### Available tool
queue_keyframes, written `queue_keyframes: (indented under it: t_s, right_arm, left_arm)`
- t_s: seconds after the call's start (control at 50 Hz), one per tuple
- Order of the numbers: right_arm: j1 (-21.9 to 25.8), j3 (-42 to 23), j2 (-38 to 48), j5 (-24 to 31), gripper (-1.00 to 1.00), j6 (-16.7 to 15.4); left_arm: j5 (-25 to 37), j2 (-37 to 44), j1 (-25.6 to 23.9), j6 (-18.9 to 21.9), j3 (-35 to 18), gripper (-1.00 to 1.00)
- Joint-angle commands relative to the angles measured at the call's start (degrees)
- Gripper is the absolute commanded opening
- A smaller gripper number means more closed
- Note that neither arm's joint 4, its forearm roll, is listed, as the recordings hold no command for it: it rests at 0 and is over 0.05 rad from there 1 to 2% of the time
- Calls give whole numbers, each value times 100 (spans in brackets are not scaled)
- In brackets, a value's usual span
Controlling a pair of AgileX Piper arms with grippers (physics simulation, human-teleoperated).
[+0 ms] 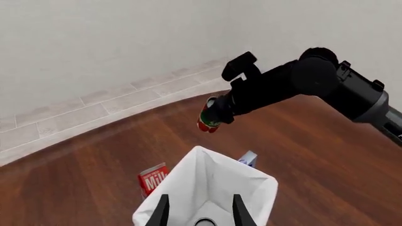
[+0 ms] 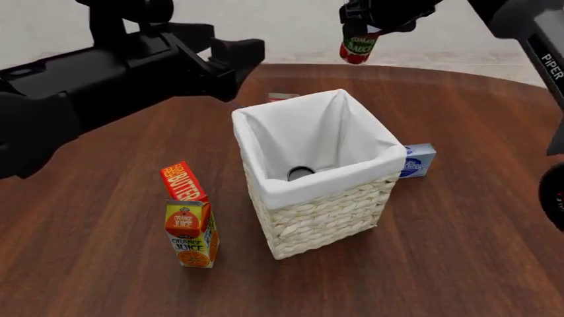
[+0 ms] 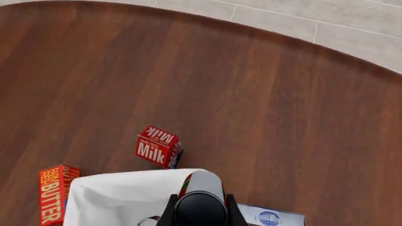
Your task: Pick up the alphabet soup and the tomato sauce, and put them in the basket.
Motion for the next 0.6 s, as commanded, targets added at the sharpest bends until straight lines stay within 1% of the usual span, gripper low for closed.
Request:
queue_keyframes:
  t_s: [0.02, 0.14, 0.28, 0.32, 0.4, 0.6]
  right_arm:
    - [296, 855, -491, -338, -100, 132]
    - [406, 1184, -687, -439, -100, 162]
    - [457, 1395, -810, -489, -100, 157]
    - [536, 1583, -906, -531, -100, 183]
    - [493, 1654, -901, -552, -100, 178]
    - [491, 2138, -1067, -700, -100, 193]
  left_arm:
    - [12, -27, 41, 2, 2, 100]
    - [-1, -35, 58, -3, 31, 100]
    - [-6, -50, 61, -5, 50, 100]
    - [-22, -60, 68, -9, 70, 100]
    - [-37, -70, 68, -17, 94, 100]
    - [-79, -79, 67, -42, 141, 100]
